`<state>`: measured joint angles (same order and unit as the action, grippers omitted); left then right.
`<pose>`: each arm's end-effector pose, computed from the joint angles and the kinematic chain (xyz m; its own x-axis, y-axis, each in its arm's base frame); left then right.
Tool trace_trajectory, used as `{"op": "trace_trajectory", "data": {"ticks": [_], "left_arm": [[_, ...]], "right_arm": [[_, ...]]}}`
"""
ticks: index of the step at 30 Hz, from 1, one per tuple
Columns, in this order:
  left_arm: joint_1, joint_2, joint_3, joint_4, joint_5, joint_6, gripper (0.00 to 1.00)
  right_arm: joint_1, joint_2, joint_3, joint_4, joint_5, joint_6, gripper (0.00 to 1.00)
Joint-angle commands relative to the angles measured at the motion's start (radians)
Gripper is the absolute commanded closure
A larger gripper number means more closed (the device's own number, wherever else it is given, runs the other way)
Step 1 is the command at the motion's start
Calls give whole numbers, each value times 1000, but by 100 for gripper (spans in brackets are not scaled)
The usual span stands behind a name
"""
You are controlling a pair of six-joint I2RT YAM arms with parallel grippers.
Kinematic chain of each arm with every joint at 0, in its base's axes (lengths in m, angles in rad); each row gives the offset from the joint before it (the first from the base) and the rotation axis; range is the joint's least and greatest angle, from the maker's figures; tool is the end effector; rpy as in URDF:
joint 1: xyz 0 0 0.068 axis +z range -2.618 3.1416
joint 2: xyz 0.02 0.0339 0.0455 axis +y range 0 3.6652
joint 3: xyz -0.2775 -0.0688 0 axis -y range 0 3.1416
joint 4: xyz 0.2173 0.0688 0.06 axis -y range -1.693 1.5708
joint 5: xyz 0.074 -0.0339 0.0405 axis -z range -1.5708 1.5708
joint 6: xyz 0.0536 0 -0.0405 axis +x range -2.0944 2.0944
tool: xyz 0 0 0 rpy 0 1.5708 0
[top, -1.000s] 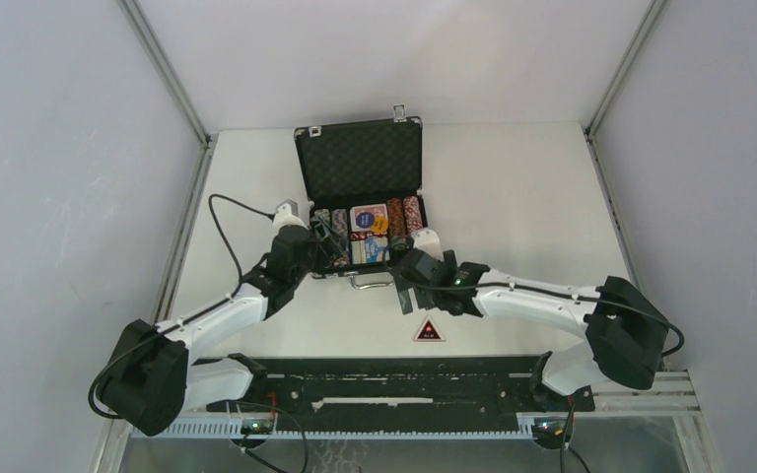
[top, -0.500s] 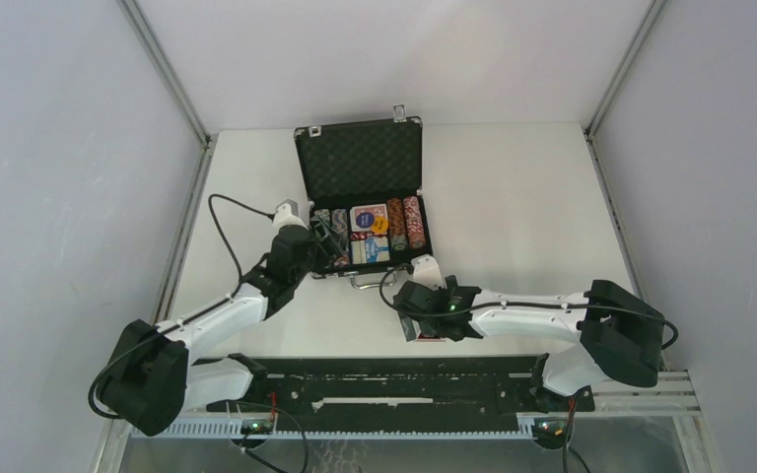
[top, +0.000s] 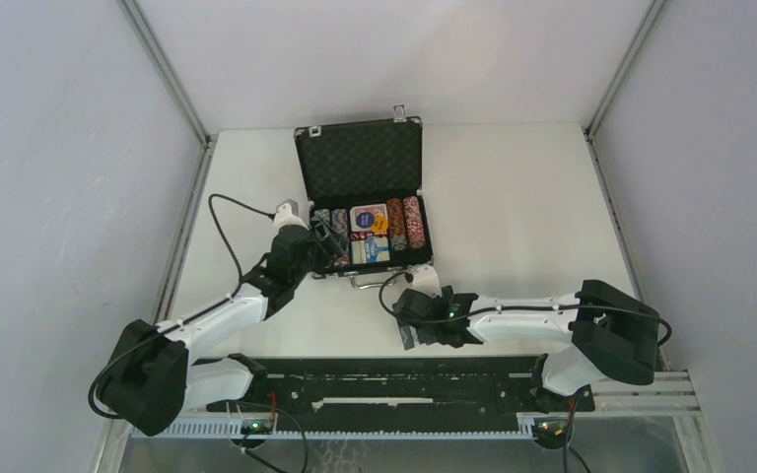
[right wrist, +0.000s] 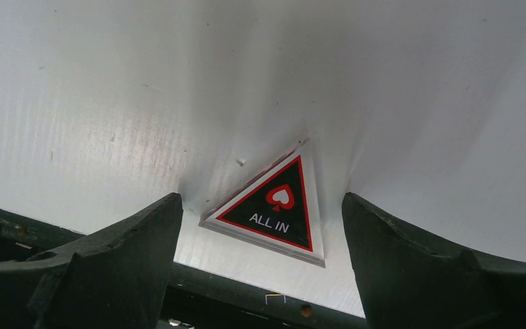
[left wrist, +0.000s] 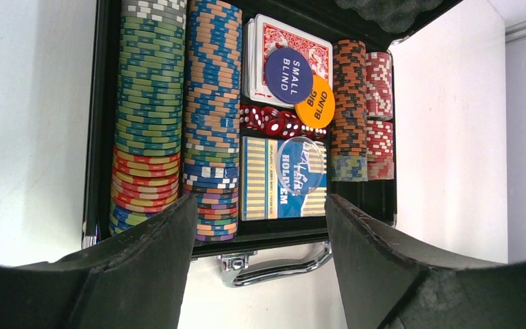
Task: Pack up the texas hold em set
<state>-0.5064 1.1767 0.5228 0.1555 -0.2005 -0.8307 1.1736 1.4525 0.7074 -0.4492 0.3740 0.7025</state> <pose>0.2094 -0.1039 0.2247 -0.5199 -0.5391 -0.6626 -0.0913 0.8063 -0.5844 0.1083 0.2075 0.1706 -0.7956 -0.3418 -0.5001 -0.3831 0.9235 -0.0218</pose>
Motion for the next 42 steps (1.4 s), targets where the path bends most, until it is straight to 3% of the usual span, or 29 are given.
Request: {"op": "trace_trajectory", "data": {"ticks": [1, 26, 42], "left_arm": [[-4, 3, -13, 41, 11, 4, 27], [-4, 3, -12, 41, 13, 4, 27], [-4, 5, -10, 41, 16, 4, 27]], "right_arm": [[16, 2, -12, 47, -4, 36, 8], [49, -38, -14, -20, 25, 65, 12], [49, -14, -14, -15, 39, 79, 26]]}}
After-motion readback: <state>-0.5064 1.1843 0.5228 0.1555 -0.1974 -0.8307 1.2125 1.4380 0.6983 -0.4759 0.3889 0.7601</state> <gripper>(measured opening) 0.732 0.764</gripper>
